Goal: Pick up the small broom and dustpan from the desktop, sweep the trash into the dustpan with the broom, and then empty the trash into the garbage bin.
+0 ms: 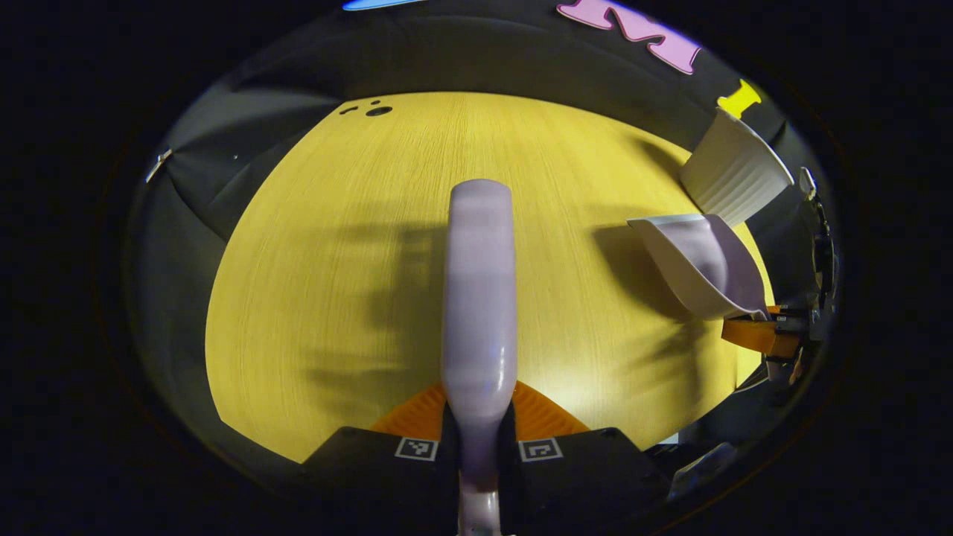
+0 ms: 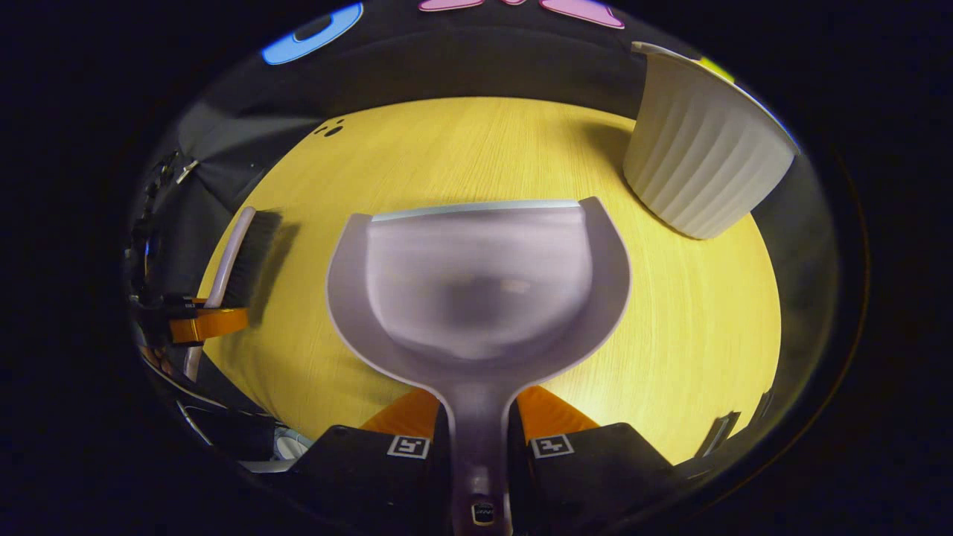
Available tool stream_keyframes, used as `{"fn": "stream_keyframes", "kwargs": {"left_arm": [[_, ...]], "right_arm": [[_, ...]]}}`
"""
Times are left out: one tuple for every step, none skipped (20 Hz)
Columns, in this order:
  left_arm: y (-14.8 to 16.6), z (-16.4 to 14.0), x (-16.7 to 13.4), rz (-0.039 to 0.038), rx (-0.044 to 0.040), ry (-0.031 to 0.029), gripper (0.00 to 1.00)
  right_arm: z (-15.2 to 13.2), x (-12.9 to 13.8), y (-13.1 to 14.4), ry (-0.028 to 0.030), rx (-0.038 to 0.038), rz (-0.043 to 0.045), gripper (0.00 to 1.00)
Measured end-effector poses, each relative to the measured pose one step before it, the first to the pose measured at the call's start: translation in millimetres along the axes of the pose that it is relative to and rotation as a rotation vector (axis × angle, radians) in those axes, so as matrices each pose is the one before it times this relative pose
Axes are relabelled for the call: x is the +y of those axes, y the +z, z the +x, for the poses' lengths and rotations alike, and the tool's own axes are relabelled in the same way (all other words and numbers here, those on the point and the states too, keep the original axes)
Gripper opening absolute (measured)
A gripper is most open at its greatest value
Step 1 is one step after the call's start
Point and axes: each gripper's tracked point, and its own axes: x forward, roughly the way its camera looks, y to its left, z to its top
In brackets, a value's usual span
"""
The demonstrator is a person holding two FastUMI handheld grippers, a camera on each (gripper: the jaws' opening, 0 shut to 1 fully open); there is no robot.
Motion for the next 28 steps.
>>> {"fn": "stream_keyframes", "kwargs": {"left_arm": [[-0.06, 4.72, -1.17, 0.00073, 0.02551, 0.01154, 0.25], [0.20, 4.27, 0.76, 0.00121, 0.02335, 0.01519, 0.25], [-1.48, 3.01, 0.40, 0.00153, 0.01980, 0.00873, 0.25], [-2.48, 1.69, -0.13, -0.00103, 0.01910, 0.00475, 0.25], [-0.98, 1.49, -0.81, -0.00120, 0.01701, 0.00092, 0.24], [-2.30, 1.10, -0.24, -0.00102, 0.01659, 0.00398, 0.25], [2.17, 0.01, 0.49, 0.00586, 0.00156, 0.01125, 0.25], [0.76, 1.15, 0.06, 0.00818, 0.00673, 0.01273, 0.26], [0.60, 1.60, -1.09, 0.00787, 0.01269, 0.01307, 0.26], [0.36, 1.00, 0.28, 0.00443, 0.01024, 0.01130, 0.26], [1.64, -0.68, -0.72, 0.00697, -0.00010, 0.00871, 0.27], [2.22, 0.28, -0.57, 0.01069, -0.00999, 0.00486, 0.29], [2.37, 0.06, -0.03, 0.00906, -0.01220, 0.00526, 0.29], [0.58, -0.15, -2.39, -0.00045, -0.01021, -0.00335, 0.33], [0.12, -1.68, -3.10, -0.00791, -0.01039, -0.00669, 0.42], [-0.40, -1.56, -1.16, -0.01279, -0.01239, -0.00583, 0.55], [0.79, -2.11, 0.67, -0.01042, -0.01034, 0.00006, 0.70], [-0.63, -3.61, 0.26, -0.00415, -0.01389, -0.00102, 0.85], [2.86, -6.94, 2.10, 0.00499, -0.02480, 0.00568, 1.00], [1.28, -7.75, 2.28, 0.00852, -0.03237, 0.01395, 0.95], [0.75, -10.58, 0.64, 0.00736, -0.03025, 0.00801, 0.95], [2.46, -13.99, -1.05, 0.00288, -0.03754, -0.00024, 0.95], [5.98, -14.47, -0.97, -0.00005, -0.05409, -0.01032, 0.95], [8.18, -17.33, -3.93, -0.00586, -0.06667, -0.01673, 0.96], [11.28, -17.88, -2.63, -0.01080, -0.08515, -0.00009, 0.96], [13.28, -19.71, -2.56, -0.00657, -0.09372, 0.00034, 0.95], [17.25, -19.78, -2.84, 0.00305, -0.09854, 0.00280, 0.95], [19.77, -20.94, -1.70, 0.02062, -0.08941, 0.00589, 0.95]], "right_arm": [[6.39, -2.20, -1.14, 0.00243, 0.01248, -0.00303, 0.34], [4.83, -2.13, 0.78, -0.00142, 0.01057, -0.00915, 0.34], [1.08, 0.45, 1.23, -0.00336, 0.00948, -0.01060, 0.35], [0.80, 0.96, 1.59, -0.00160, 0.00957, -0.00706, 0.35], [-0.06, 1.35, -1.84, 0.00453, 0.00425, -0.00010, 0.35], [-0.58, -0.15, 1.51, 0.00063, -0.00557, -0.00205, 0.35], [0.58, -0.22, -2.41, 0.00247, 0.00576, -0.00394, 0.35], [0.03, -0.23, -0.83, 0.00356, 0.01017, -0.00346, 0.35], [-0.65, -0.31, -1.03, 0.00316, 0.00743, -0.00381, 0.35], [-0.58, 0.03, -0.46, 0.00292, 0.00767, -0.00310, 0.36], [0.00, -0.21, -0.84, 0.00361, 0.00855, -0.00202, 0.36], [-0.63, -0.18, -0.30, 0.00409, 0.00498, -0.00160, 0.36], [-0.89, 0.37, 0.38, 0.00585, 0.00153, -0.00065, 0.33], [-1.00, 0.25, 2.23, 0.00513, -0.00764, 0.00162, 0.38], [0.14, -1.33, 2.81, 0.00055, -0.01217, 0.00356, 0.39], [1.21, -0.85, 0.91, 0.00029, -0.00625, -0.00053, 0.51], [-2.97, 0.71, 2.18, 0.00910, -0.01070, 0.00400, 0.47], [-2.05, 0.76, 3.05, 0.00401, -0.01870, 0.00744, 0.65], [0.27, -0.66, 2.26, -0.00411, -0.01966, 0.00556, 0.82], [-3.88, -0.64, 3.62, -0.00481, -0.02438, 0.00869, 1.00], [-5.23, -2.39, 2.10, -0.01418, -0.01038, 0.00372, 1.00], [-8.42, -1.03, 5.89, -0.01122, -0.03372, 0.00252, 1.00], [-5.96, -0.96, 5.63, -0.01110, -0.04357, -0.00251, 1.00], [-7.03, -2.11, 9.03, -0.01368, -0.05623, -0.00849, 1.00], [-5.10, -2.89, 8.12, -0.01723, -0.05922, -0.01049, 1.00], [-5.98, -2.73, 10.40, -0.01698, -0.05612, -0.00500, 1.00], [-10.89, -1.84, 12.33, -0.01188, -0.06075, 0.00578, 1.00], [-11.06, 0.61, 14.60, -0.00335, -0.06998, 0.01114, 1.00]]}}
